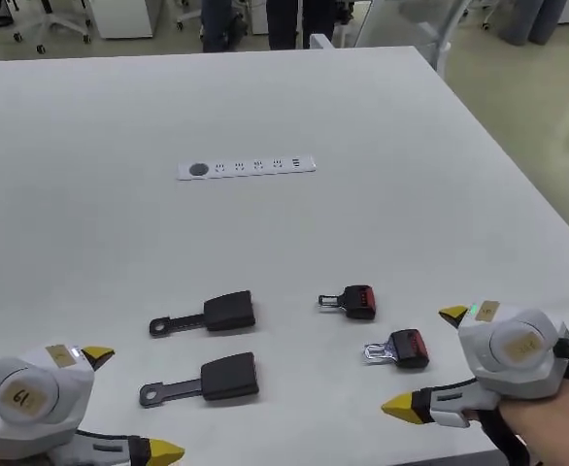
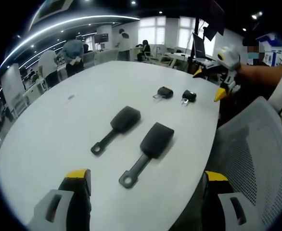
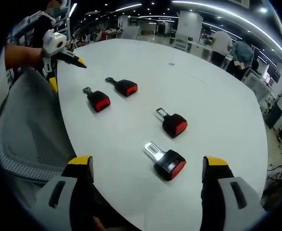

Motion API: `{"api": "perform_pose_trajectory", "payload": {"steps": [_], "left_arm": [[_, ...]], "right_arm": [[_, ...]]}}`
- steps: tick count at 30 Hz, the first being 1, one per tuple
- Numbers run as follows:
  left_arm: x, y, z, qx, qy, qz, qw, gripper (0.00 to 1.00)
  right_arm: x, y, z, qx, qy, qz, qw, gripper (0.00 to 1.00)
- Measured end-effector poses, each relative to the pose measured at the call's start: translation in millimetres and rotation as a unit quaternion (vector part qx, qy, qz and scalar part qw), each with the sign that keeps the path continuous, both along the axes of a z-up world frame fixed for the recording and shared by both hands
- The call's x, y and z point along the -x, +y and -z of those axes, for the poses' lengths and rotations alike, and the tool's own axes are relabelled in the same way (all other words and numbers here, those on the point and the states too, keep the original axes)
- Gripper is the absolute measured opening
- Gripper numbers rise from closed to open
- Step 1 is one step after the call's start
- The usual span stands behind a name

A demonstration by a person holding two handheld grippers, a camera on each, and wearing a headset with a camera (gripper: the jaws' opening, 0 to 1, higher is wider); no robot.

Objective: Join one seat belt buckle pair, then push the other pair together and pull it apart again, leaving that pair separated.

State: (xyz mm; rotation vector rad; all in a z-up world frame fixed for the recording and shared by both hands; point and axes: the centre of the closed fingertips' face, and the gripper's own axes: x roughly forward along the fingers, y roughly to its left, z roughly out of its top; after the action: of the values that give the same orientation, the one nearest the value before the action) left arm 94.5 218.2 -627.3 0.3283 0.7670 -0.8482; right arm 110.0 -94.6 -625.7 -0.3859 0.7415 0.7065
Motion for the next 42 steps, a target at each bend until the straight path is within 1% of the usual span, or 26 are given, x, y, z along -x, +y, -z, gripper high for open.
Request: {"api": "perform_pose_trajectory", "payload": {"steps": [7, 11, 14, 17, 20, 21, 22, 23, 26, 28, 31, 33, 34, 35, 36, 40, 42], "left_arm": [[-1.5, -0.4, -1.3, 0.000, -0.002, 0.000, 1.0000, 0.98], [-1.9, -0.7, -1.9, -0.001, -0.002, 0.002, 1.0000, 0.98], [-1.2, -0.3, -2.0, -0.002, 0.001, 0.000, 1.0000, 0.97], [0.6, -1.5, 3.1, -0.011, 0.006, 0.009, 0.9999, 0.95], [-0.8, -5.1, 5.0, -0.012, 0.010, 0.017, 0.9997, 0.92], [-2.3, -8.1, 4.2, -0.015, 0.006, 0.020, 0.9997, 0.91], [-3.5, -11.2, 2.6, -0.014, 0.000, 0.028, 0.9995, 0.90], [-3.7, -14.7, 1.3, -0.011, -0.003, 0.035, 0.9993, 0.88], [-4.6, -21.6, -1.0, -0.013, -0.004, 0.044, 0.9990, 0.86], [-6.6, -22.8, -1.7, -0.013, -0.006, 0.051, 0.9986, 0.83], [-10.1, -23.8, -2.3, -0.016, -0.008, 0.053, 0.9984, 0.81], [-11.7, -23.4, -3.3, -0.015, -0.008, 0.052, 0.9985, 0.77], [-12.0, -23.3, -3.6, -0.016, -0.010, 0.053, 0.9984, 0.75], [-12.4, -24.6, -4.3, -0.017, -0.015, 0.056, 0.9982, 0.73], [-13.6, -24.7, -4.9, -0.019, -0.022, 0.058, 0.9979, 0.73], [-15.4, -24.5, -1.3, -0.023, -0.021, 0.062, 0.9976, 0.71], [-15.9, -29.1, -1.9, -0.023, -0.022, 0.065, 0.9973, 0.68]], "right_arm": [[-0.5, -0.2, -0.2, -0.001, -0.001, 0.001, 1.0000, 0.94], [-0.2, -0.6, 0.4, 0.002, -0.001, 0.000, 1.0000, 0.92], [0.7, -0.2, 0.4, 0.002, 0.000, -0.001, 1.0000, 0.91], [2.0, -0.8, 0.2, 0.000, 0.001, -0.002, 1.0000, 0.90], [3.1, -3.0, -1.0, 0.000, 0.000, -0.004, 1.0000, 0.89], [2.9, -3.8, -1.7, -0.001, -0.002, -0.004, 1.0000, 0.89], [2.8, -4.0, -3.6, -0.004, -0.004, -0.004, 1.0000, 0.89], [1.6, -4.7, -5.3, -0.010, -0.006, -0.002, 0.9999, 0.88], [-2.0, -4.7, -7.6, -0.021, -0.009, 0.000, 0.9997, 0.84], [-4.5, -3.8, -8.1, -0.023, -0.013, -0.004, 0.9996, 0.80], [-5.8, 1.0, -8.9, -0.022, -0.012, -0.016, 0.9996, 0.79], [-7.9, 5.3, -8.2, -0.021, -0.013, -0.031, 0.9992, 0.75], [-8.8, 6.3, -8.4, -0.021, -0.013, -0.033, 0.9991, 0.73], [-10.1, 6.8, -7.2, -0.021, -0.011, -0.035, 0.9991, 0.72], [-12.4, 6.9, -2.8, -0.018, -0.009, -0.041, 0.9990, 0.70], [-16.4, 10.5, 2.2, -0.017, -0.009, -0.058, 0.9981, 0.66], [-16.3, 12.0, 3.5, -0.016, -0.009, -0.073, 0.9971, 0.63]]}}
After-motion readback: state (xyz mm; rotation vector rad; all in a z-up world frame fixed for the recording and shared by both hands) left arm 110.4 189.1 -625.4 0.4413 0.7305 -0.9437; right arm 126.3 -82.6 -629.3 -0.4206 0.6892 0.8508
